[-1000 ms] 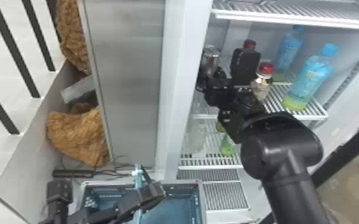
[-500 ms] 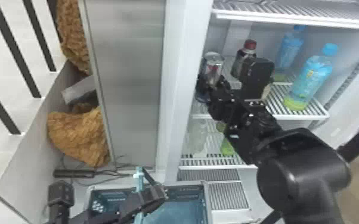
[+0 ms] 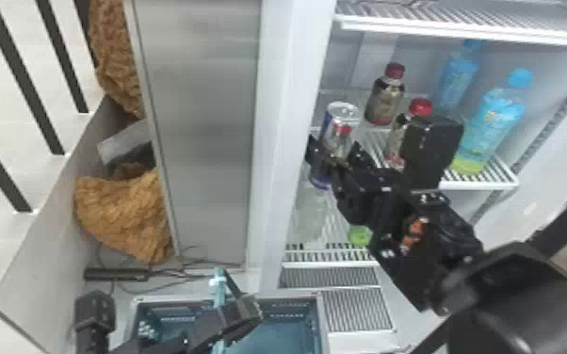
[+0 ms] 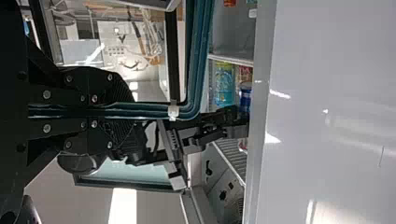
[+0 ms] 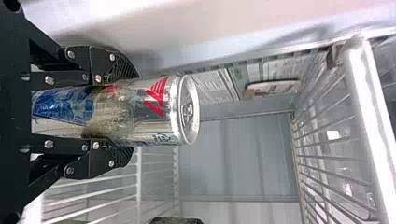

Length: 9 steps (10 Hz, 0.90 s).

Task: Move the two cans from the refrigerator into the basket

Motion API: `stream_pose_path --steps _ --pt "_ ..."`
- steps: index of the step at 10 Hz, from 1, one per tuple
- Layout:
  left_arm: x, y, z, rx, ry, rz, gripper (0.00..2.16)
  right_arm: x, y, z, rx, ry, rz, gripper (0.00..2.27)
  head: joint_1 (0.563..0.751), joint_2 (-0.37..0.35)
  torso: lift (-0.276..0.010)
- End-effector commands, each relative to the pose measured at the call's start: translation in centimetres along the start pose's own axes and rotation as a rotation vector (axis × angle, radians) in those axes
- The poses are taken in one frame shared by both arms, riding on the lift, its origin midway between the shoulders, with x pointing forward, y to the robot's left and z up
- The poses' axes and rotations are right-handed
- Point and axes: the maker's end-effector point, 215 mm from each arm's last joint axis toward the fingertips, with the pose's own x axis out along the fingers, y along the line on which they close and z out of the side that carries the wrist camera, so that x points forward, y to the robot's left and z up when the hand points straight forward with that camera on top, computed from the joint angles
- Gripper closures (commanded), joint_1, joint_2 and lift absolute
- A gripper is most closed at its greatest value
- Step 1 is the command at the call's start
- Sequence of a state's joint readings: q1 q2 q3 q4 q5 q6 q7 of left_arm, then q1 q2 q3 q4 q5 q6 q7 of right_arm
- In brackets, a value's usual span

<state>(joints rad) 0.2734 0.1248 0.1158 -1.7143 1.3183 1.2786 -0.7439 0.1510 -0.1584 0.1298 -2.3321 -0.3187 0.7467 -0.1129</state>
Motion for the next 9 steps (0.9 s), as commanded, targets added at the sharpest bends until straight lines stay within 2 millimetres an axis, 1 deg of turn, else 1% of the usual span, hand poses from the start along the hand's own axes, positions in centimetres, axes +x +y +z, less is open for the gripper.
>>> stream_pose_path --steps 1,3,5,6,7,9 --pt "-0.2 0.0 0.2 0.002 -0.006 0.001 1.19 -2.4 0.8 -0.6 0.009 0.024 0.018 1.22 0.695 -0.147 -0.031" --pt "-0.4 0.0 0.3 0.004 -0.013 0.003 1.19 -6.0 1.8 -2.0 0.013 0.079 0.041 1.22 0.695 -0.146 -0.031" --pt "-0.4 0.0 0.3 0.004 -0.013 0.003 1.19 -9.1 3.0 -3.2 0.024 0.127 0.064 1.22 0.695 -0.145 -0.031" --pt "-0.5 0.1 0.3 0.003 -0.015 0.005 1.19 -10.4 3.5 -4.0 0.037 0.156 0.075 1.22 0.695 -0.145 -0.031" --pt "-0.4 0.0 0.5 0.007 -0.017 0.004 1.19 -11.7 4.5 -4.8 0.049 0.188 0.099 1.22 0.695 -0.145 -0.031" --pt "-0.5 0.0 0.5 0.008 -0.018 0.004 1.19 -13.6 6.0 -6.6 0.070 0.248 0.138 1.22 0.695 -0.136 -0.031"
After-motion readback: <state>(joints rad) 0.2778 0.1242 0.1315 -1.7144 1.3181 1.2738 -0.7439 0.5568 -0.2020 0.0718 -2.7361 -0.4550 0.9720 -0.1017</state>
